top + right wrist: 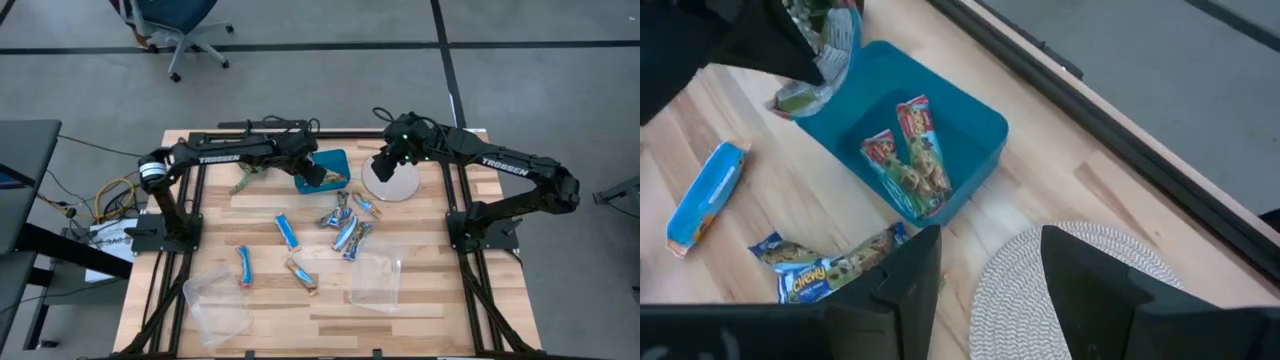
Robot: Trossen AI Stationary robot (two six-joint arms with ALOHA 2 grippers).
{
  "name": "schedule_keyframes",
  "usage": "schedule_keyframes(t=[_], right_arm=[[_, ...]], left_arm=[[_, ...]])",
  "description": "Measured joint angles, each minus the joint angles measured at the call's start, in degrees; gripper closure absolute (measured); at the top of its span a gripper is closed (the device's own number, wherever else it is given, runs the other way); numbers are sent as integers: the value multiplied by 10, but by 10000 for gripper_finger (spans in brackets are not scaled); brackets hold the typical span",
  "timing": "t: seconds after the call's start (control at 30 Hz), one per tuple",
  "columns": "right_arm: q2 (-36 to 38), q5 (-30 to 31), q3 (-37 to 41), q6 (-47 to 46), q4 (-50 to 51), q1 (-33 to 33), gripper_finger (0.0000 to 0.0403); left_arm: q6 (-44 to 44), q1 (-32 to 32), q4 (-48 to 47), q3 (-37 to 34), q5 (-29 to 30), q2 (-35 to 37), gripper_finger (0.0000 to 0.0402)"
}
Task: Pick and place Granola Bars by type
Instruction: Put the red granola bar into the blue bin
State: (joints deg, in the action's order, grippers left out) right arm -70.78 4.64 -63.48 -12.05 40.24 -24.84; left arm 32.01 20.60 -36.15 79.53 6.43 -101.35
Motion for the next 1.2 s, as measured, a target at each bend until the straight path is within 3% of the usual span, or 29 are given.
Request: schedule_keyframes(t=[0.3,0.43,0.67,0.87,1.0,1.2], right_arm=[[-6,-3,0,1,-1,5,237],[-6,-5,0,4,0,5,237],[-6,-37,0,5,0,13,237],[-3,-39,0,20,1,43,237],[-3,-39,0,20,1,70,237],[-3,-36,0,20,1,110,237]], left_arm=[[-11,8,10,0,-1,-11,317],[10,18,9,0,-32,-11,281],[23,-4,-21,2,-49,42,288],[106,-84,-132,2,-41,133,333],[203,-168,-220,2,12,177,352],[409,-295,-336,2,44,194,341]])
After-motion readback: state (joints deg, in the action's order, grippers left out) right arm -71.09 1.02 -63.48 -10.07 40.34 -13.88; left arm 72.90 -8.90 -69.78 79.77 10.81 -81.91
